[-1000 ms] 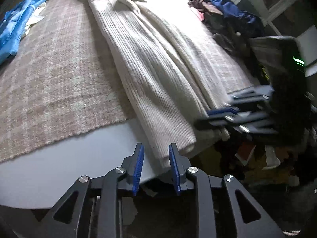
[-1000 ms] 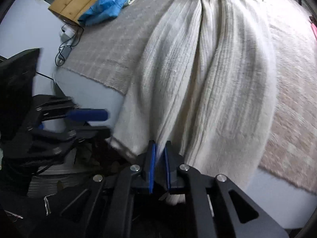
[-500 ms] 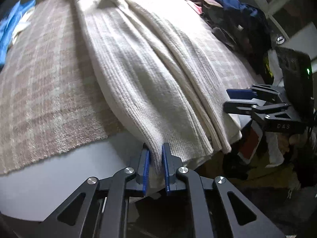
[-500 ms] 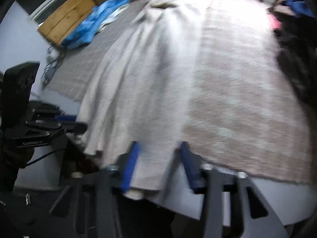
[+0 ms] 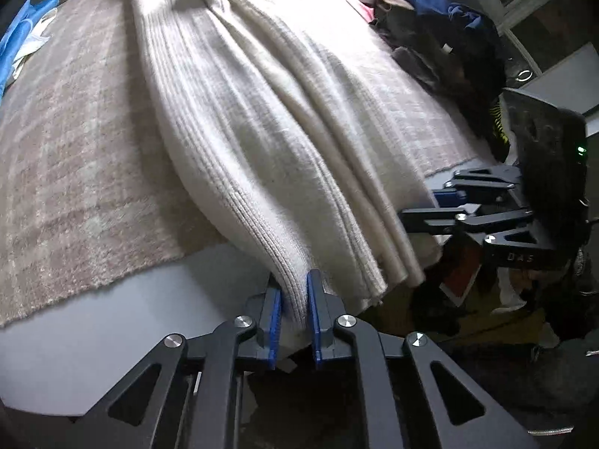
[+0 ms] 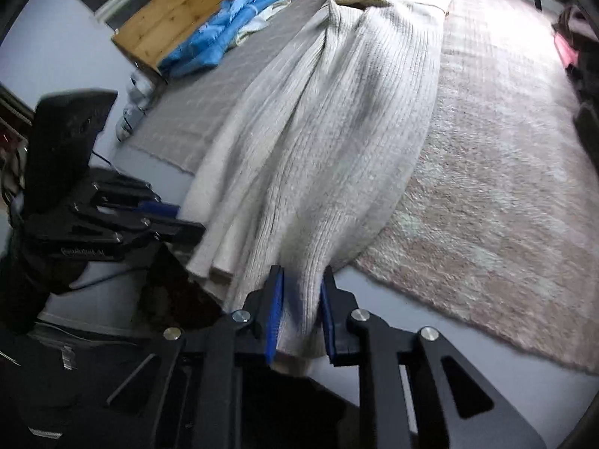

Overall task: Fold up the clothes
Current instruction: 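Grasp the cardigan hem with both grippers and lift it toward the collar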

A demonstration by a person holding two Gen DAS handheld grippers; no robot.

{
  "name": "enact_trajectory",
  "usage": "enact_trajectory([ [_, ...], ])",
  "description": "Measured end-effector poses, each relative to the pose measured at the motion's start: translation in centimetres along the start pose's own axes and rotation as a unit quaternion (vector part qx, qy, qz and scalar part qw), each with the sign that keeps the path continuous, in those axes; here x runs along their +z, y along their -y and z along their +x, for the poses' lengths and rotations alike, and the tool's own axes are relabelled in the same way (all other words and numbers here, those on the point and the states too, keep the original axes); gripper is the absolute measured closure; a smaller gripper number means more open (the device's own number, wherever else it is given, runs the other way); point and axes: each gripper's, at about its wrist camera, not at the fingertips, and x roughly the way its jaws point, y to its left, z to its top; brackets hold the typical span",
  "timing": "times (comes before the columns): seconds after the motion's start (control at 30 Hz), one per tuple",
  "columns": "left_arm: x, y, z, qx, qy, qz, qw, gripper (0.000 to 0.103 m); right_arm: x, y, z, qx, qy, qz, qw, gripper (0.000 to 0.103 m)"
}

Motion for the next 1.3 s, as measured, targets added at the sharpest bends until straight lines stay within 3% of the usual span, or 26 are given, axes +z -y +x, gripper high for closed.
enact_trajectory([
  [0.13,1.5,0.2,-4.2,-0.028,0.050,-0.013,0.9983,0.093,2.2,2.1,-3.0,0.093,0.033,0.060,0.993,0.089],
  [0.27,5.2,-0.2,-9.8,-0.056,0.122,-0.018,0.9907,0.094,6.2,2.3,-6.7,0.150,0.082,0.067,0.983,0.089],
  [0.33,8.0,-0.7,-12.0,-0.053,0.151,-0.005,0.9870,0.097,8.7,2.4,-8.7,0.170,0.106,0.066,0.978,0.090],
  [0.4,11.2,-1.3,-14.1,-0.046,0.179,0.011,0.9828,0.097,10.2,3.4,-12.2,0.175,0.132,0.064,0.974,0.090],
  [0.47,15.1,-2.4,-15.0,-0.038,0.196,0.023,0.9795,0.097,14.0,3.8,-13.6,0.160,0.160,0.052,0.973,0.090],
  [0.6,23.5,-5.5,-15.0,-0.038,0.211,0.034,0.9761,0.097,22.3,5.1,-11.8,0.128,0.181,0.066,0.973,0.090],
  [0.7,27.3,-8.7,-13.5,-0.034,0.199,0.020,0.9793,0.097,28.8,7.1,-8.7,0.094,0.181,0.093,0.975,0.090],
  [0.87,32.3,-14.3,-8.9,-0.031,0.157,-0.009,0.9871,0.097,32.7,13.1,-4.2,0.066,0.156,0.161,0.972,0.090],
  [1.17,36.6,-18.8,-2.4,-0.034,0.080,-0.030,0.9957,0.097,35.6,19.9,3.2,0.033,0.094,0.238,0.966,0.090],
  [1.3,38.2,-20.5,0.4,-0.036,0.046,-0.038,0.9976,0.095,36.6,22.3,4.4,0.059,0.064,0.281,0.956,0.087],
])
